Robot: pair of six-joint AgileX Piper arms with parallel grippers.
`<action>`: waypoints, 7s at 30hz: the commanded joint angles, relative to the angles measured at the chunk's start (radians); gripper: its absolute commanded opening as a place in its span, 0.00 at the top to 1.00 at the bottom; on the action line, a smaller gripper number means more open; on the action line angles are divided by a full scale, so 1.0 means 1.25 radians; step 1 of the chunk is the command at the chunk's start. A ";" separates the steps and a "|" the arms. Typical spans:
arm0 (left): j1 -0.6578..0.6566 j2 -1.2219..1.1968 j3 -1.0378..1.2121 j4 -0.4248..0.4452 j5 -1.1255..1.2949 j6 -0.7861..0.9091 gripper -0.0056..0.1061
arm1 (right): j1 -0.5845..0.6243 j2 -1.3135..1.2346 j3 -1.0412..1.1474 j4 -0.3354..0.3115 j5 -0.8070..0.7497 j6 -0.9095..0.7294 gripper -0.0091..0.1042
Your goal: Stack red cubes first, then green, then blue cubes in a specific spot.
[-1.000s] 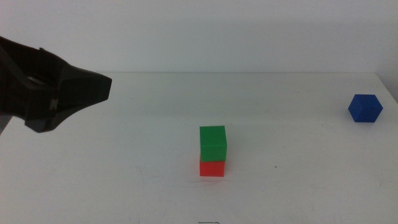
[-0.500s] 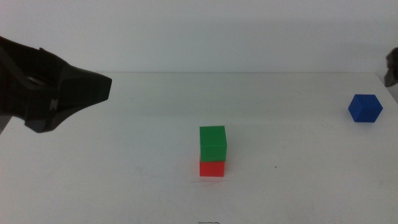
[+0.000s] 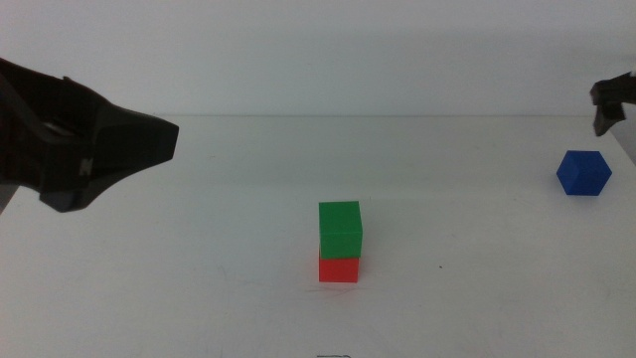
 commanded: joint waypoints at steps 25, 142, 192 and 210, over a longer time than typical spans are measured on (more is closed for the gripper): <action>-0.001 -0.006 -0.024 -0.012 -0.056 -0.004 0.13 | -0.009 0.178 -0.083 0.002 -0.117 -0.039 0.28; -0.001 0.002 -0.024 -0.012 -0.056 -0.004 0.13 | 0.737 -0.064 -0.044 -0.155 0.118 0.613 0.15; 0.000 -0.025 -0.006 0.068 -0.077 -0.028 0.13 | 0.077 -0.814 0.461 0.098 -0.261 0.074 0.15; 0.292 -0.256 0.294 0.286 -0.360 -0.268 0.13 | 0.077 -0.814 0.461 0.095 -0.261 0.074 0.15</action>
